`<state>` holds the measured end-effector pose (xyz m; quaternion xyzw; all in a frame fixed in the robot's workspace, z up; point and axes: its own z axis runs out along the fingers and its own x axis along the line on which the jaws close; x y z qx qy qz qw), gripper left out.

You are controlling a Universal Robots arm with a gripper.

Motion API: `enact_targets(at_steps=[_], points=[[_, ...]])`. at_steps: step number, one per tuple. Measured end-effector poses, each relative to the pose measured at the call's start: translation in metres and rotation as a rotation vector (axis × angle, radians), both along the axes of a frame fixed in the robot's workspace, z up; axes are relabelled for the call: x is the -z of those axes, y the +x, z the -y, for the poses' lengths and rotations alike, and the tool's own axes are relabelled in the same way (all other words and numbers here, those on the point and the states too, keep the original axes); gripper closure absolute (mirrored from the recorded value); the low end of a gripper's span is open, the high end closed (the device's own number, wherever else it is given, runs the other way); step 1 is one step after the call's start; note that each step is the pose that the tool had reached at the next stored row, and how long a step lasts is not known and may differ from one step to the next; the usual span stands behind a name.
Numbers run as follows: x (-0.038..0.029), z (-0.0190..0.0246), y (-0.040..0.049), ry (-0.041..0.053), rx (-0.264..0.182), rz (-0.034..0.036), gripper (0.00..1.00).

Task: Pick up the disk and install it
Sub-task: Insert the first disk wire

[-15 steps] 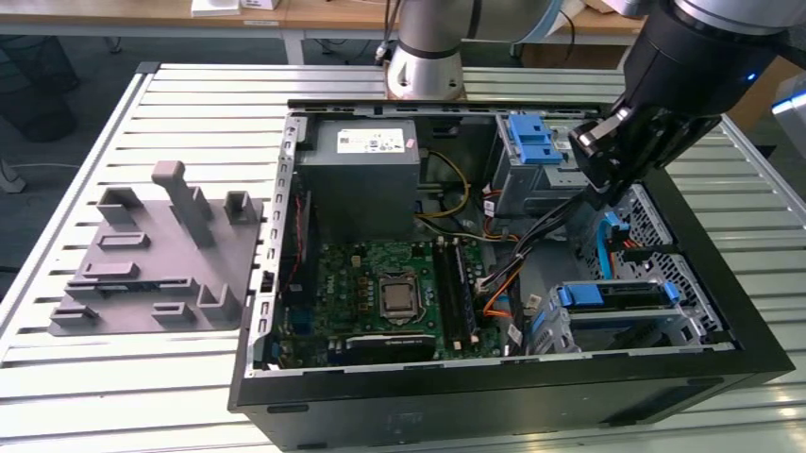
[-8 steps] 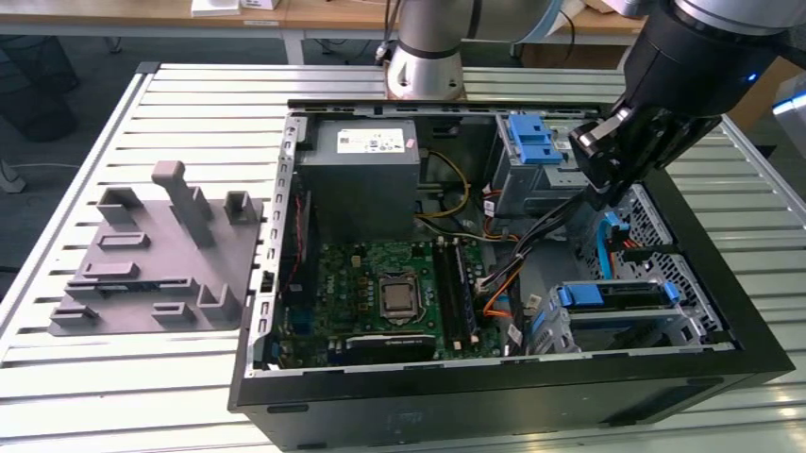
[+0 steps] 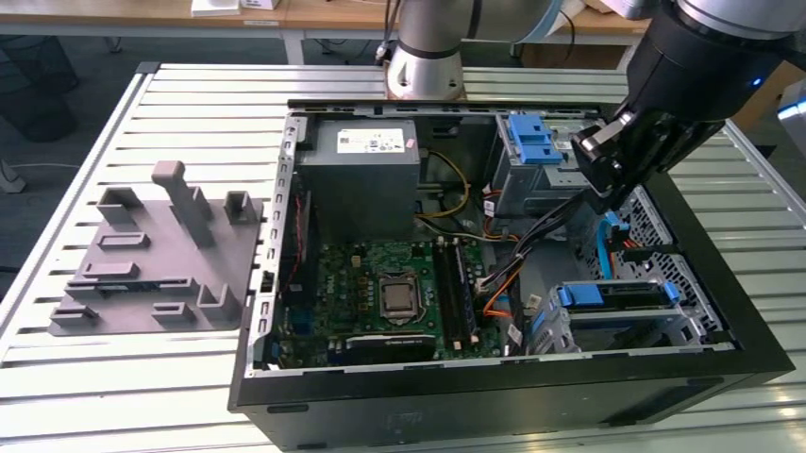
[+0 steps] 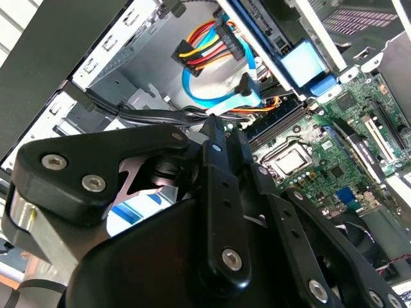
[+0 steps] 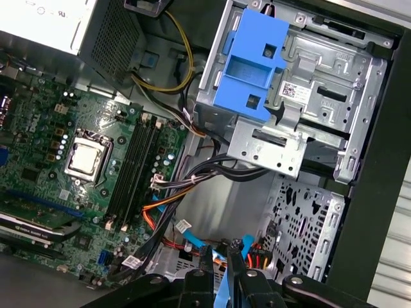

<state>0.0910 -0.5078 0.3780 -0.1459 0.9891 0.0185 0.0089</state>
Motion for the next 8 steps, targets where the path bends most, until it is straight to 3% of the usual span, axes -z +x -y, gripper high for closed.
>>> enact_targets(at_steps=[3, 8], points=[[0.0001, 0.0047, 0.0, 0.0001, -0.005, 0.0001, 0.76], [0.0006, 0.0047, 0.0, 0.0, -0.089, 0.0001, 0.76]])
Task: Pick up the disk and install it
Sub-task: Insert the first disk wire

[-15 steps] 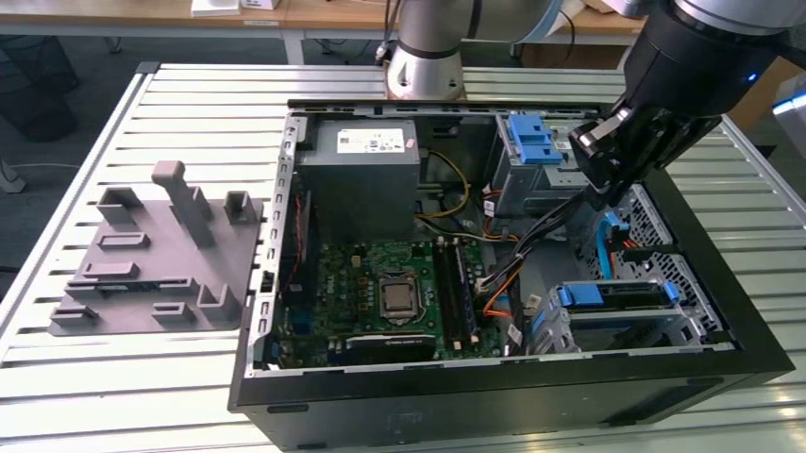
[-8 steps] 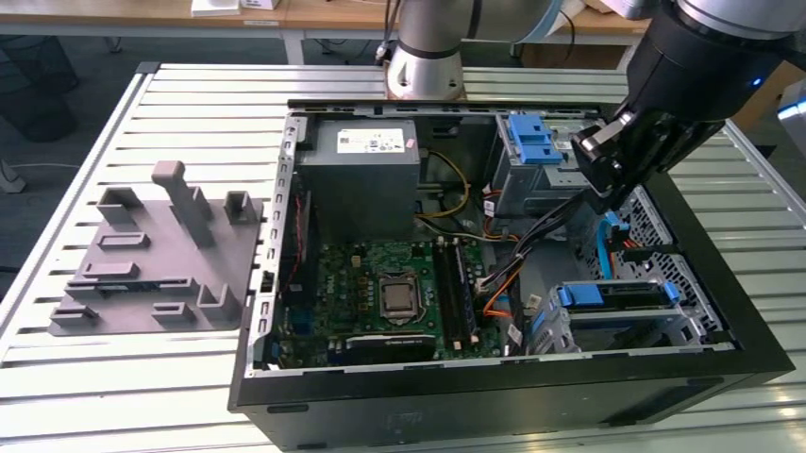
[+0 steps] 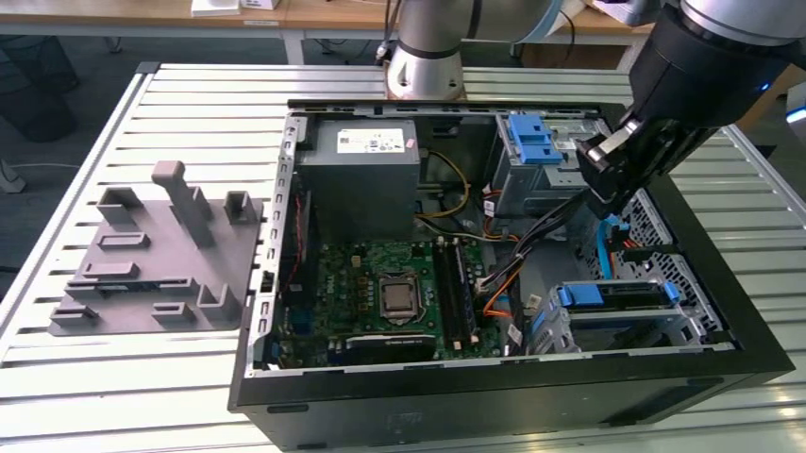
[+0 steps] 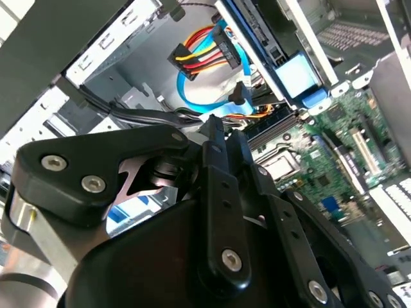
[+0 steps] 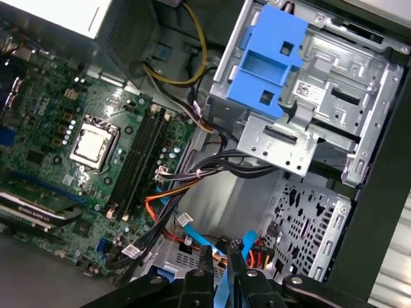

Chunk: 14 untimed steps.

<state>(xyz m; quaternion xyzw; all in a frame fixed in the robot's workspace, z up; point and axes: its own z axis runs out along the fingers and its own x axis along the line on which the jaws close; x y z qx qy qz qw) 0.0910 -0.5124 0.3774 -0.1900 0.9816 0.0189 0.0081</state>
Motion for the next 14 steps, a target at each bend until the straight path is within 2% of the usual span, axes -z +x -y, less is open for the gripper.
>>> enact_targets(at_steps=[2, 4, 14], points=[[0.0001, 0.0, 0.0002, -0.0001, -0.027, 0.0001, 0.76], [0.0001, 0.0001, 0.0032, 0.0001, -0.029, 0.0, 0.76], [0.0, 0.0, 0.0371, 0.0, -0.029, 0.0, 0.76]])
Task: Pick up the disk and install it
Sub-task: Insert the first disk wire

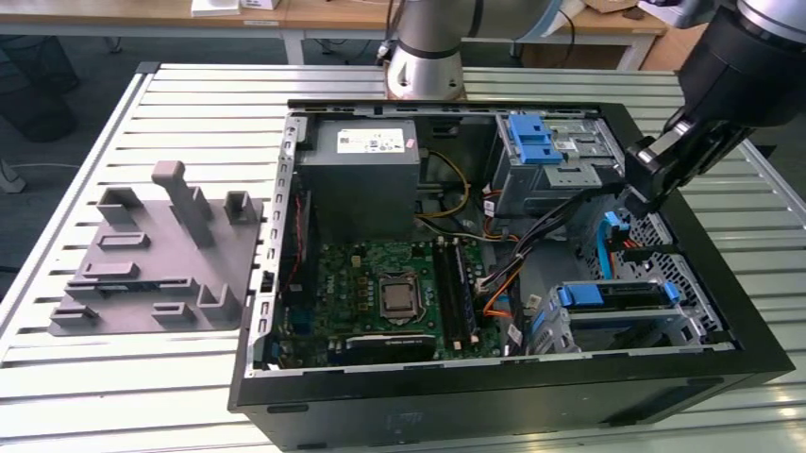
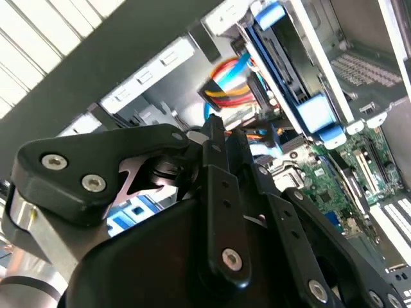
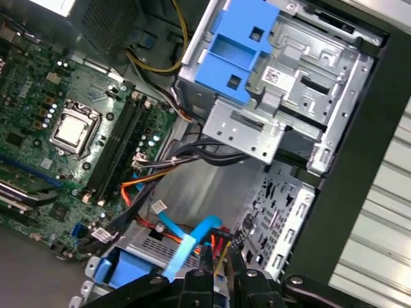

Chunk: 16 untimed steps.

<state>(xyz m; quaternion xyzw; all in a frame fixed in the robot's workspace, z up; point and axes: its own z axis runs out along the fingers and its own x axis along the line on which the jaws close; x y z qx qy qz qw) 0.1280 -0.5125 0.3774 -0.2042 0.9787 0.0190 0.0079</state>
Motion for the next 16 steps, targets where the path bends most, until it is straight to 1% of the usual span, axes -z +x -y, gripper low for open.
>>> enact_targets(at_steps=[2, 5, 7, 13, 16], points=[[0.0003, 0.0002, 0.0036, 0.0001, 0.0, 0.0, 0.76], [0.0011, 0.0025, 0.0041, 0.0001, -0.004, 0.0007, 0.76], [0.0019, 0.003, 0.0042, 0.0002, -0.018, 0.0019, 0.76], [0.0053, 0.0031, 0.0041, 0.0001, -0.122, 0.002, 0.76], [0.0063, 0.0031, 0.0042, 0.0001, -0.166, 0.002, 0.76]])
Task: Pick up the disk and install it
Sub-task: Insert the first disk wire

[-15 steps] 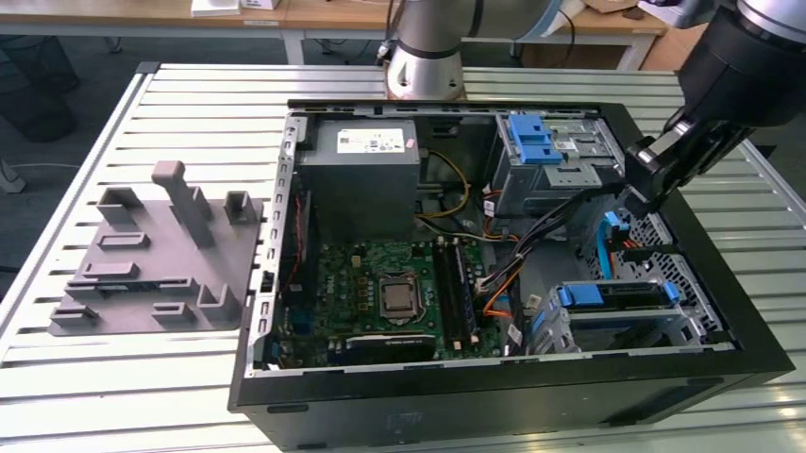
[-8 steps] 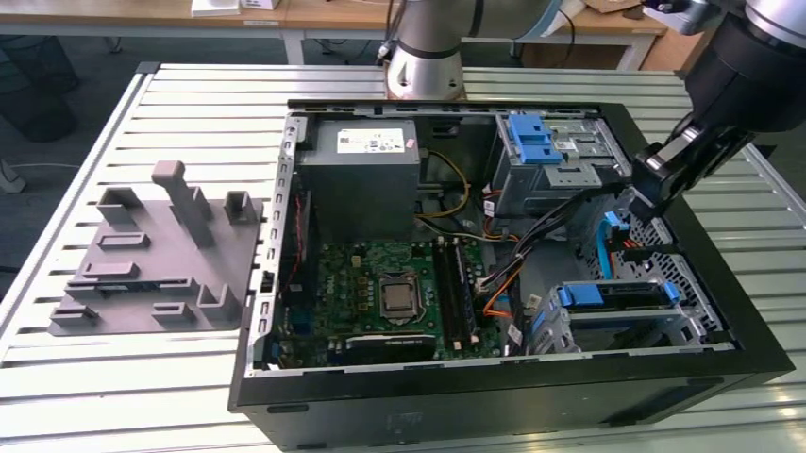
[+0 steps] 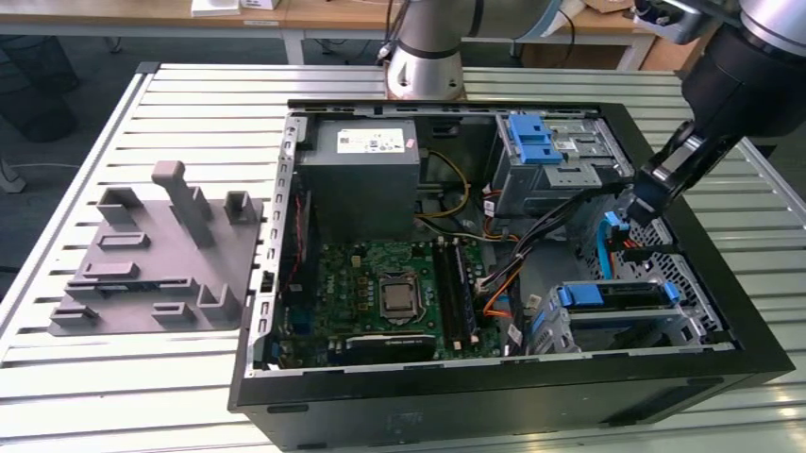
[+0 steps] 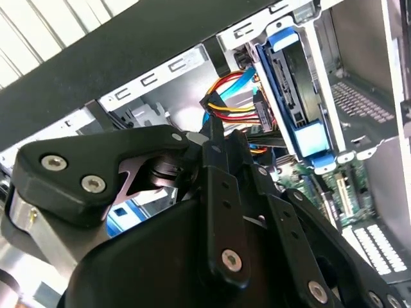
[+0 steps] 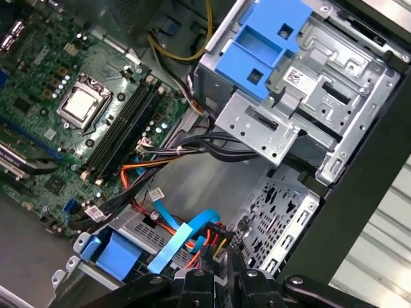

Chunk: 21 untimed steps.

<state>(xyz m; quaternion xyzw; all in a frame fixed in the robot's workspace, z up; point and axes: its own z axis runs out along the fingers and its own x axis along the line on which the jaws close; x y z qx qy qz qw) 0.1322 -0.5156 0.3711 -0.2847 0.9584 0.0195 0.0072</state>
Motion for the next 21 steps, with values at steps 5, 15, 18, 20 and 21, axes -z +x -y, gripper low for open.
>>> enact_targets(at_steps=[5, 15, 18, 20, 21], points=[[0.0003, 0.0021, -0.0002, 0.0, -0.03, 0.0, 0.76], [0.0003, 0.017, -0.0003, 0.0, -0.036, 0.0, 0.76], [0.0004, 0.0173, -0.0003, 0.0, -0.036, 0.0001, 0.76], [0.0003, 0.0175, -0.0003, 0.0, -0.036, 0.0, 0.76], [0.0003, 0.0175, -0.0003, 0.0, -0.036, 0.0, 0.76]])
